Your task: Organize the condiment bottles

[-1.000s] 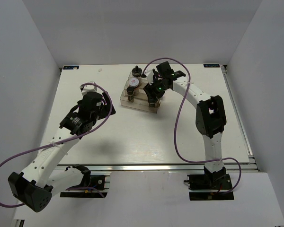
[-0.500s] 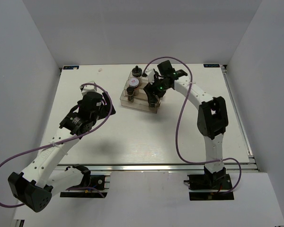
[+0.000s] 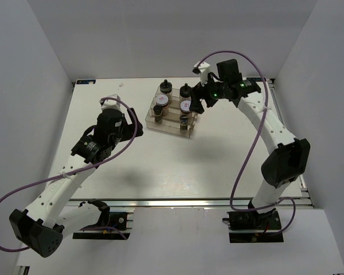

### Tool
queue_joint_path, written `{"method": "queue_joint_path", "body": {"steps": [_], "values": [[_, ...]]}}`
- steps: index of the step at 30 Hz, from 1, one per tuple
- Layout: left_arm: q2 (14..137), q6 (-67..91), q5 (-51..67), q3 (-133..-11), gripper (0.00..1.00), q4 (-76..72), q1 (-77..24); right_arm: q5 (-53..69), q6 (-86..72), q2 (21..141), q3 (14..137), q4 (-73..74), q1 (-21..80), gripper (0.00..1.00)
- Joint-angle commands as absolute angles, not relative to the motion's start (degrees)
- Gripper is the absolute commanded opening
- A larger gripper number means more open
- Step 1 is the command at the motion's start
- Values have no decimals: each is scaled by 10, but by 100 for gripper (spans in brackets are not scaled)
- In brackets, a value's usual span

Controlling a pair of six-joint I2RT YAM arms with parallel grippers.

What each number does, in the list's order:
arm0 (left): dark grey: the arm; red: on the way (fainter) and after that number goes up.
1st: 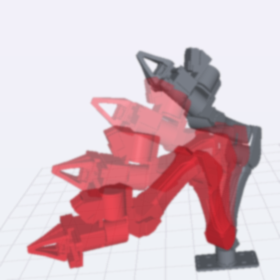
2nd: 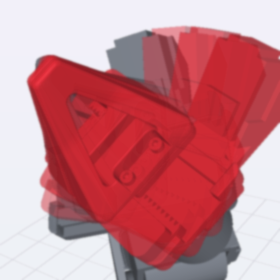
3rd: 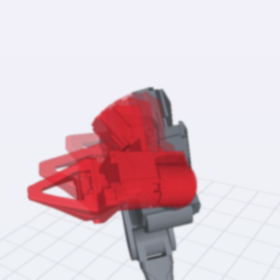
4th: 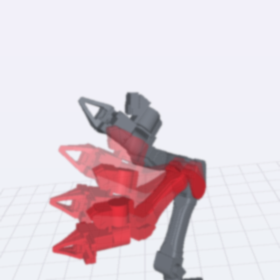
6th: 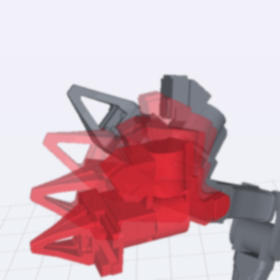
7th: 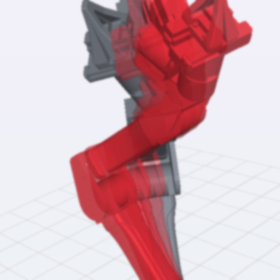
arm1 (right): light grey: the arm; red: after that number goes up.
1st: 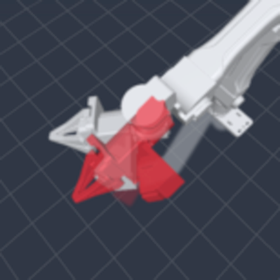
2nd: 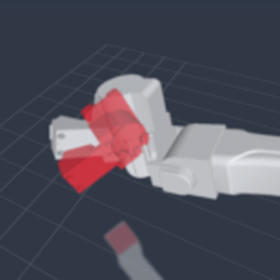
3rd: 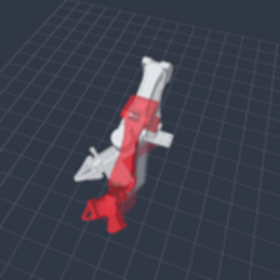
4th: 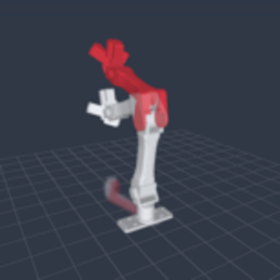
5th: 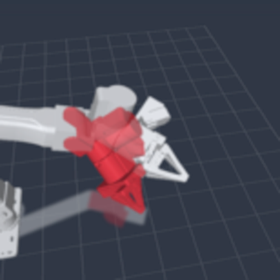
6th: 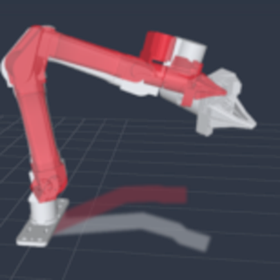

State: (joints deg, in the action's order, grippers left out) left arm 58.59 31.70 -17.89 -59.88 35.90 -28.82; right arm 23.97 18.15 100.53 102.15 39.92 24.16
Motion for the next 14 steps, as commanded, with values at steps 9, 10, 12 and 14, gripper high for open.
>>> {"method": "queue_joint_path", "body": {"steps": [9,10,12,14], "values": [[581,276,-101,-634,98,307,-285,185,92,860,883,288,231,89],[578,276,-98,-632,98,306,-285,184,86,852,872,276,231,89],[573,276,-96,-627,98,304,-286,177,82,832,847,249,232,89],[565,278,-95,-625,98,304,-285,177,78,823,839,242,231,90]]}}
